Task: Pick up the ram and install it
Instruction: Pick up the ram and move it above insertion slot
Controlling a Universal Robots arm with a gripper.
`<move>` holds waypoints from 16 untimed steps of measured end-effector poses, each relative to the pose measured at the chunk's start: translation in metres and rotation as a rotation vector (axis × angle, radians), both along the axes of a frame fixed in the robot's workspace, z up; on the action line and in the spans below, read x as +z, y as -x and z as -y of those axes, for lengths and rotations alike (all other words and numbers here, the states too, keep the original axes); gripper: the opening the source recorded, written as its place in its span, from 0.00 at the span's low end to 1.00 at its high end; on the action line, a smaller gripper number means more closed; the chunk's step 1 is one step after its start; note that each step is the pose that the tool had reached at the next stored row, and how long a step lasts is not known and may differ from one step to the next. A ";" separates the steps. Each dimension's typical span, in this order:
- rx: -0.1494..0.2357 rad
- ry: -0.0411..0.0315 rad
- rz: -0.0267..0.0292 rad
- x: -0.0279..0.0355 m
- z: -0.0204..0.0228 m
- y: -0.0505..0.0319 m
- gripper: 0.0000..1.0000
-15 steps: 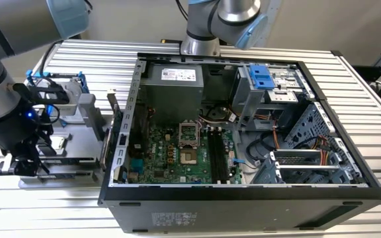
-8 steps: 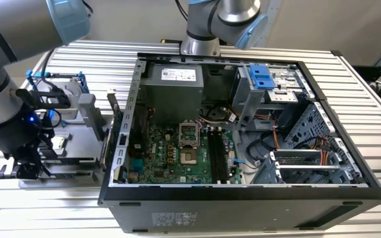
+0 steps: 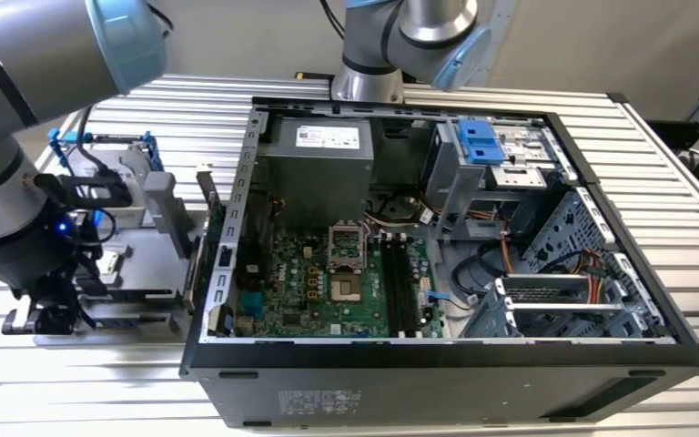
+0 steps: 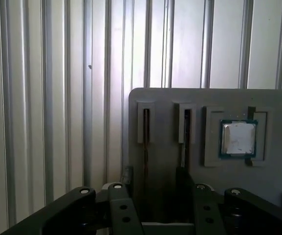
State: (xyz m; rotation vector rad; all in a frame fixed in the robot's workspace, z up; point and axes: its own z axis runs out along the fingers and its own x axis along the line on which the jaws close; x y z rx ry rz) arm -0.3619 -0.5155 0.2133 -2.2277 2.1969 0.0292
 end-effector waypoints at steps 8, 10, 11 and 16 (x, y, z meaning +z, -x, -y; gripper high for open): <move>0.000 -0.0001 0.0000 -0.0058 0.0042 0.0000 1.00; 0.000 -0.0001 0.0001 -0.0072 0.0050 0.0000 1.00; 0.000 -0.0001 0.0000 -0.0078 0.0054 0.0001 1.00; 0.000 0.0000 -0.0001 -0.0115 0.0061 0.0004 1.00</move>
